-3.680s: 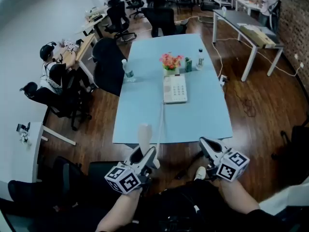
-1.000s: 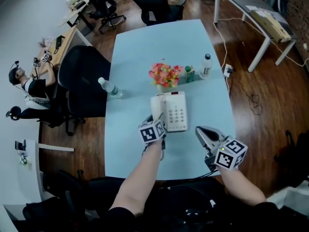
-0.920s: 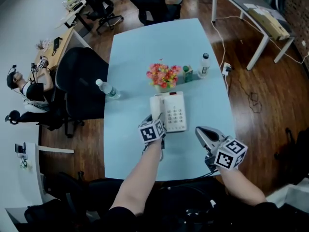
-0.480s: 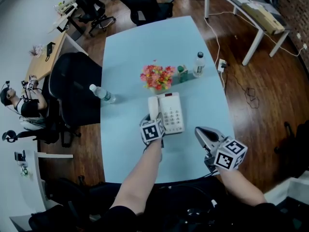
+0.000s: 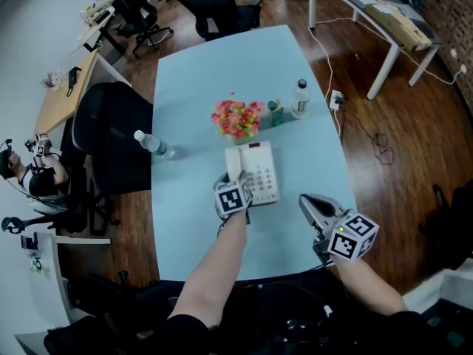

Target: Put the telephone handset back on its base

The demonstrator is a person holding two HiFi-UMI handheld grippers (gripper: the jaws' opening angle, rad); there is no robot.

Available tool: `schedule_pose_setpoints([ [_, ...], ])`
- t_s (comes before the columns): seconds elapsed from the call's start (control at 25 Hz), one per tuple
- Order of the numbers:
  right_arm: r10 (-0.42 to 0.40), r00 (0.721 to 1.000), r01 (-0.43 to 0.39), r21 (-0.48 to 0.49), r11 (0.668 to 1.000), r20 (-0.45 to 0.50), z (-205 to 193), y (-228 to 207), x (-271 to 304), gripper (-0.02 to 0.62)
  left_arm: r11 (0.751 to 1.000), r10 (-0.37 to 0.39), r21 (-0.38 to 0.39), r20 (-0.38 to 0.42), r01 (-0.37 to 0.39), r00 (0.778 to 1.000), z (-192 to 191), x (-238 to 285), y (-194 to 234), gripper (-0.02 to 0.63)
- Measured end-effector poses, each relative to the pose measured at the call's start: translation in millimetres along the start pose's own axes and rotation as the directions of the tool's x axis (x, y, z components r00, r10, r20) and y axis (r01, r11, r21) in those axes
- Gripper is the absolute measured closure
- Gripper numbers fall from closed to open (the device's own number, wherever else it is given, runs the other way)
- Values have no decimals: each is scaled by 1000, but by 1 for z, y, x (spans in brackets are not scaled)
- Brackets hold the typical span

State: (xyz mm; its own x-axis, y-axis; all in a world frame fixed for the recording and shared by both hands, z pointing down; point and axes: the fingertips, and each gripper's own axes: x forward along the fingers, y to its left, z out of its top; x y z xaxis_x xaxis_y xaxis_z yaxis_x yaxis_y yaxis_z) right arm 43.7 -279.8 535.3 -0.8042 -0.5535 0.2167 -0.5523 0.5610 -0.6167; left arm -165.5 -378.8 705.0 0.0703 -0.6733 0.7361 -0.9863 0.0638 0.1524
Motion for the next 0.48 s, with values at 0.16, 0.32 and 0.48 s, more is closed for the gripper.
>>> schedule_pose_setpoints([
  [0.16, 1, 1000, -1, -13, 1000, 9, 4, 6, 0, 577, 999, -10, 40, 46, 8, 999, 15, -15, -2, 360],
  [0.32, 17, 1000, -17, -11, 1000, 7, -2, 12, 2, 577, 999, -46, 6, 120, 46, 992, 27, -48, 4, 360],
  [0.48, 30, 1000, -30, -39, 999, -3, -8, 25, 5, 577, 986, -155, -21, 218, 163, 964, 29, -94, 4, 362],
])
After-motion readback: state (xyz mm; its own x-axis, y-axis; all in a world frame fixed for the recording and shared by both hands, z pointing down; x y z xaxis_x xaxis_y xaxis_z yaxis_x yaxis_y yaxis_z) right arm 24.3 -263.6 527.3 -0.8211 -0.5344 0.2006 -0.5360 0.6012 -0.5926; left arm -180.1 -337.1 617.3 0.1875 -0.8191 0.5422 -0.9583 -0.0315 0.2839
